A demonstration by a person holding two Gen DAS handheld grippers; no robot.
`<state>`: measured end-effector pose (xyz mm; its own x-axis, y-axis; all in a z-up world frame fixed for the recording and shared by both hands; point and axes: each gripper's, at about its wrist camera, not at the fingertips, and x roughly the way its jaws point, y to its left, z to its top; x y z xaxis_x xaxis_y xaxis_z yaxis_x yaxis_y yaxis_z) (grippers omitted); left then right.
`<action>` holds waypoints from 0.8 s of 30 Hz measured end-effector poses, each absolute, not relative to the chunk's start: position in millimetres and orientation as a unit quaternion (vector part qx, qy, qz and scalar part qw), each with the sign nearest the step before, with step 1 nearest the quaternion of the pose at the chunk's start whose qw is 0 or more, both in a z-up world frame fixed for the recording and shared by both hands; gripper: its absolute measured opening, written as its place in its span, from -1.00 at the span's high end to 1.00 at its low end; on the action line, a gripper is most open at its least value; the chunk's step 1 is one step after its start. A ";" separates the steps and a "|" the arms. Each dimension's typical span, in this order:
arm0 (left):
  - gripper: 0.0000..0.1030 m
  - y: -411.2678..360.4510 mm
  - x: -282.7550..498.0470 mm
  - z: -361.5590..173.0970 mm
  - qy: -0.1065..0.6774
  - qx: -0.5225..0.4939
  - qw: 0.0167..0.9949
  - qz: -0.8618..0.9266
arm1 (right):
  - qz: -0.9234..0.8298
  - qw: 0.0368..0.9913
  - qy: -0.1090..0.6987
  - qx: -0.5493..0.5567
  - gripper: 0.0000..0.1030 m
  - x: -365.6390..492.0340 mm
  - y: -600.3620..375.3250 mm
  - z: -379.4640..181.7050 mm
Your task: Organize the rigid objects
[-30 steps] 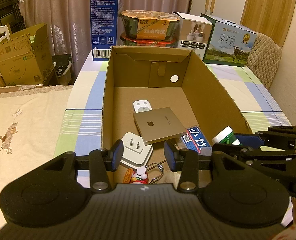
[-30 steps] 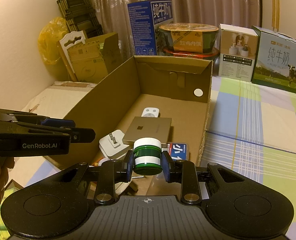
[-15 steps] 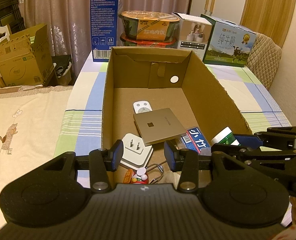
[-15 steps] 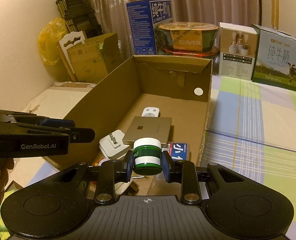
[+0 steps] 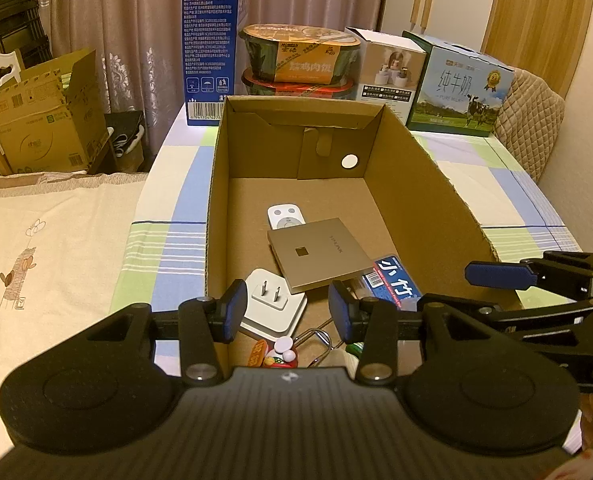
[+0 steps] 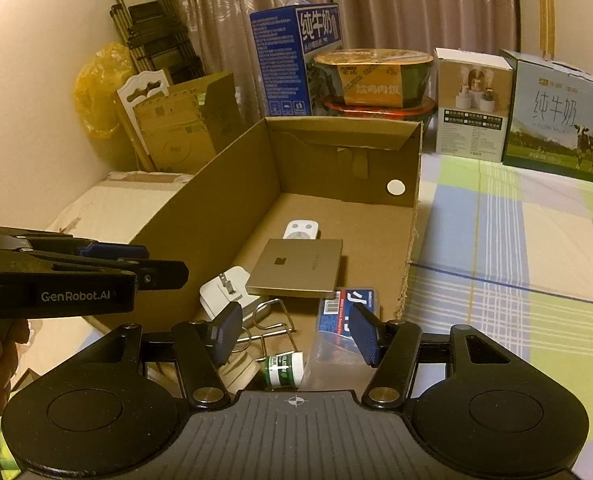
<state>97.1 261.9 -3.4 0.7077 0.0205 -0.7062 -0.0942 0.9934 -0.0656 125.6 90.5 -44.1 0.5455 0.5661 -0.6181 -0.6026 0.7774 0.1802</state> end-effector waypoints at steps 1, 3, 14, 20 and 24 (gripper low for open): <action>0.24 261.9 96.9 -3.4 0.381 -0.048 0.923 0.031 | 0.332 0.879 0.341 -0.027 -0.09 126.8 90.6 -43.5; 0.24 261.7 96.2 -2.9 0.380 -0.048 0.923 0.031 | 0.332 0.879 0.341 -0.028 -0.09 126.3 90.4 -43.0; -0.34 260.2 86.7 8.1 0.361 -0.041 0.931 0.039 | 0.329 0.881 0.340 -0.024 -0.11 118.5 81.6 -37.3; -0.84 259.4 76.1 17.6 0.349 -0.033 0.936 0.048 | 0.327 0.881 0.340 -0.022 -0.14 108.6 73.2 -31.7; -0.98 257.6 67.4 24.5 0.341 -0.029 0.938 0.052 | 0.324 0.883 0.339 -0.018 -0.21 100.9 66.8 -24.7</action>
<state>67.4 257.6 24.5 0.7619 0.0769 -0.6431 -0.1170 0.9929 -0.0199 100.9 66.8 -24.7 0.5602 0.5605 -0.6099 -0.5843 0.7893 0.1886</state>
